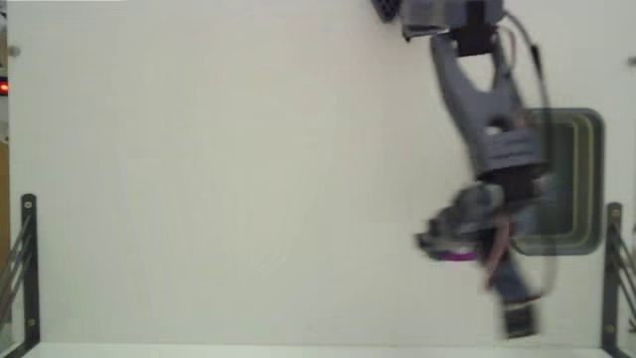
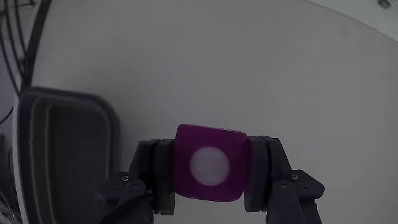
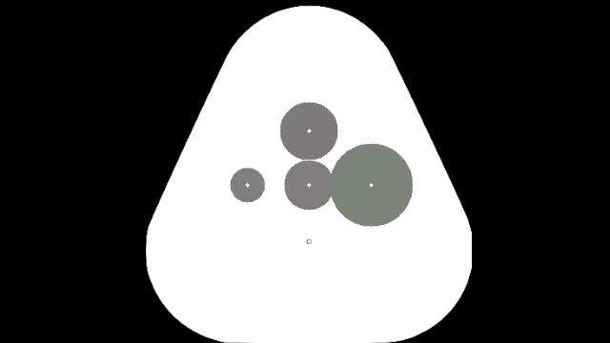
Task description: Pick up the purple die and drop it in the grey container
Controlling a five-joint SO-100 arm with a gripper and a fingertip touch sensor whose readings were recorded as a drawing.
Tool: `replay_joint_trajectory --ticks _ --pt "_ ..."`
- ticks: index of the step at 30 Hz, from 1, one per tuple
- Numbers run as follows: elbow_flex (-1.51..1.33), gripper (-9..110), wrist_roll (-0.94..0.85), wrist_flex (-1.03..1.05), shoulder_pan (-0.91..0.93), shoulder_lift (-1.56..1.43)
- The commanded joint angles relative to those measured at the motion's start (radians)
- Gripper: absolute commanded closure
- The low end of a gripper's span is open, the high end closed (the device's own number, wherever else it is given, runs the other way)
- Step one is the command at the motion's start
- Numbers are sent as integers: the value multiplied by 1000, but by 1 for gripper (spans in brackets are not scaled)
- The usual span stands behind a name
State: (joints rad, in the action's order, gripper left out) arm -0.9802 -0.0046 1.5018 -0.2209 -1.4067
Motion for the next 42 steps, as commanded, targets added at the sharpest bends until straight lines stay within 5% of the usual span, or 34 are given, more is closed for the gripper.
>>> replay_joint_trajectory --ticks 1,22,42 --pt "-16 42 5 -25 -84 -115" --pt "-159 42 5 -72 -407 -211" --pt "-170 42 5 -76 -432 -218"
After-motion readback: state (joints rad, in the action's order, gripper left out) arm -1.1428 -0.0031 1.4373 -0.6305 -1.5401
